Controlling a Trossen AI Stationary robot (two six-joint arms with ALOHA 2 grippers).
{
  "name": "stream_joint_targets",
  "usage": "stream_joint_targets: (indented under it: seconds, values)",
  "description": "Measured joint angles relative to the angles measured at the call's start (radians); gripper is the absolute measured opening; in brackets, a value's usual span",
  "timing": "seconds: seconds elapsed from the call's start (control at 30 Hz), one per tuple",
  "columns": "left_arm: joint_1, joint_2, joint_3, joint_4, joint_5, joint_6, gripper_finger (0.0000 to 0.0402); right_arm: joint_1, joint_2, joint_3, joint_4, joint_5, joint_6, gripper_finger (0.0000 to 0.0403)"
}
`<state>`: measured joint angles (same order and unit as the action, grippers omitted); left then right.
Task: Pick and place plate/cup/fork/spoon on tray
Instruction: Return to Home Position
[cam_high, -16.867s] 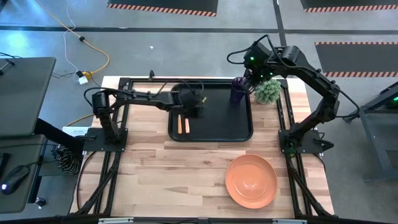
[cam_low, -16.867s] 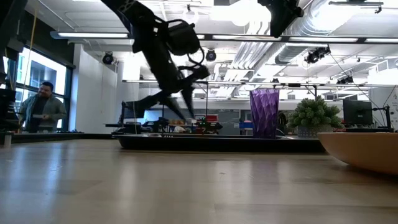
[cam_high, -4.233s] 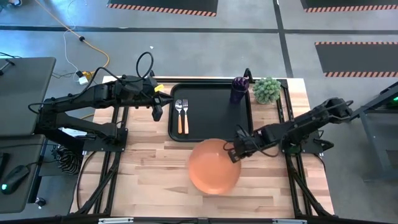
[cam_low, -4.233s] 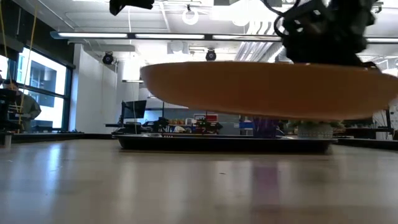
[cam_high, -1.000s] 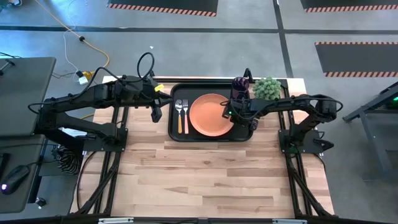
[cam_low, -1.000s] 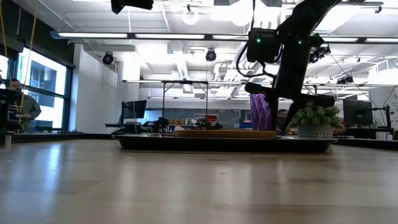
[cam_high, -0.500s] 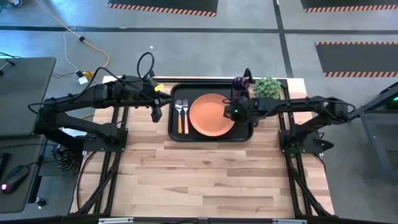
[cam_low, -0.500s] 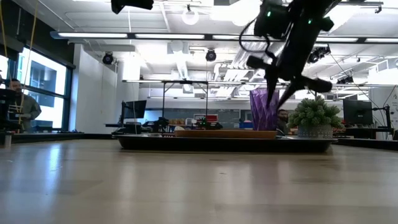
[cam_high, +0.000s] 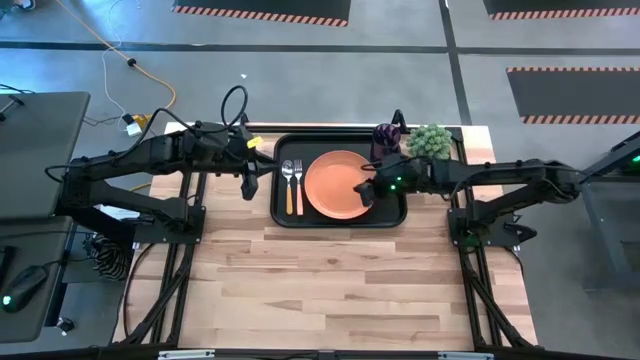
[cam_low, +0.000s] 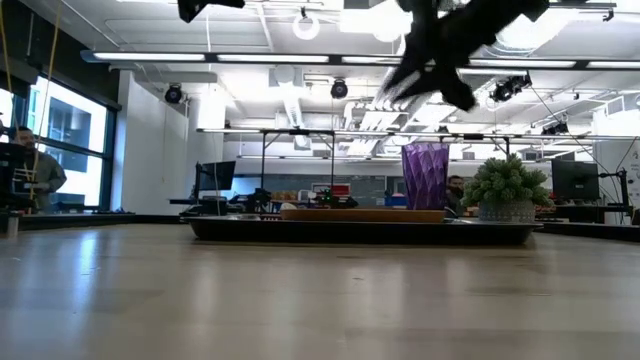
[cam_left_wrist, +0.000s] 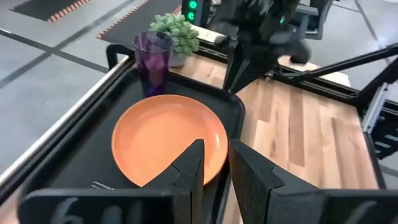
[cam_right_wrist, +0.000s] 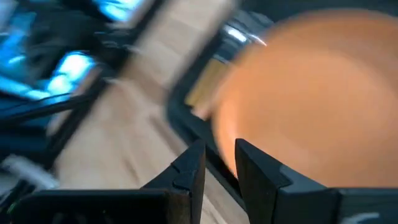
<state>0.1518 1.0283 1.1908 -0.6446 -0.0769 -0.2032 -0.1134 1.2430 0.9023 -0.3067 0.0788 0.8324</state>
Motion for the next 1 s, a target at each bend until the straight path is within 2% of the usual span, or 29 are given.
stream_joint_targets:
  seconds: [0.3,0.43,0.57,0.7,1.0]
  values:
    - [-0.070,-0.001,-0.013,0.040,-0.019,-0.022,0.0064,0.037,-0.042,0.000,0.477,-0.139,-0.464,0.0080]
    - [-0.103,-0.058,-0.168,0.220,-0.010,-0.054,0.0064,0.044,-0.043,0.000,0.630,-0.161,-0.569,0.0080]
    - [-0.122,-0.150,-0.354,0.429,0.049,-0.041,0.0064,0.043,-0.043,0.000,0.705,-0.161,-0.572,0.0080]
    - [-0.125,-0.256,-0.502,0.618,0.046,-0.031,0.0064,0.038,-0.043,0.000,0.716,-0.138,-0.523,0.0080]
    - [-0.113,-0.528,-0.721,0.611,0.031,-0.016,0.0064,0.013,-0.043,0.000,0.735,-0.136,-0.444,0.0080]
